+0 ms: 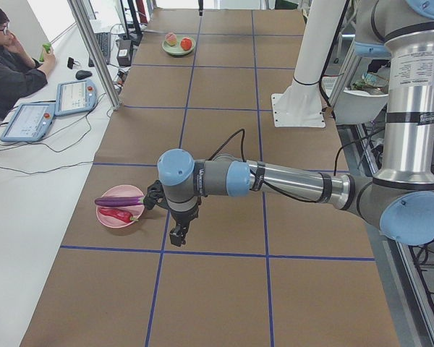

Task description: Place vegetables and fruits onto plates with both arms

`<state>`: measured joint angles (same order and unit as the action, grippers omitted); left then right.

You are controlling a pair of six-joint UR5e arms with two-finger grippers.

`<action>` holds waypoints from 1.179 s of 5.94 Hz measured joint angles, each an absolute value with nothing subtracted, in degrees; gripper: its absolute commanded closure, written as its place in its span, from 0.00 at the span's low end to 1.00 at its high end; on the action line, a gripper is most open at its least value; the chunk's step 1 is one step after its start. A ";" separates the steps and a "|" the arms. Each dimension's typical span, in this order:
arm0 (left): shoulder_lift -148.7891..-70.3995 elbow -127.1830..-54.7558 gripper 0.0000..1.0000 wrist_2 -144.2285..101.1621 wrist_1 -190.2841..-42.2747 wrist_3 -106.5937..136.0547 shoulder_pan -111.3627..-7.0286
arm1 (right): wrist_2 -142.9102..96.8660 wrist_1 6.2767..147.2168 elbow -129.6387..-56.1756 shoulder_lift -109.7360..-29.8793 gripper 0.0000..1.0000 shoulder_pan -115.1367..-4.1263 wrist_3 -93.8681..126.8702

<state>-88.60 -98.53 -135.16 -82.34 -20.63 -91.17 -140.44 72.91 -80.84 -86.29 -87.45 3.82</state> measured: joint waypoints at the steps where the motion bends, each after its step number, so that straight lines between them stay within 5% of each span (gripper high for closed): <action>1: -88.20 -97.13 0.00 -135.89 -83.20 -21.61 -91.41 | -140.61 72.70 -83.33 -90.99 0.00 -89.67 2.94; 4: -88.42 -96.64 0.00 -134.21 -83.85 -18.25 -91.48 | -140.82 74.51 -88.70 -96.82 0.00 -90.87 4.07; 7: -88.58 -96.65 0.00 -133.92 -83.93 -15.95 -91.31 | -139.59 100.40 -105.35 -94.57 0.00 -89.47 4.73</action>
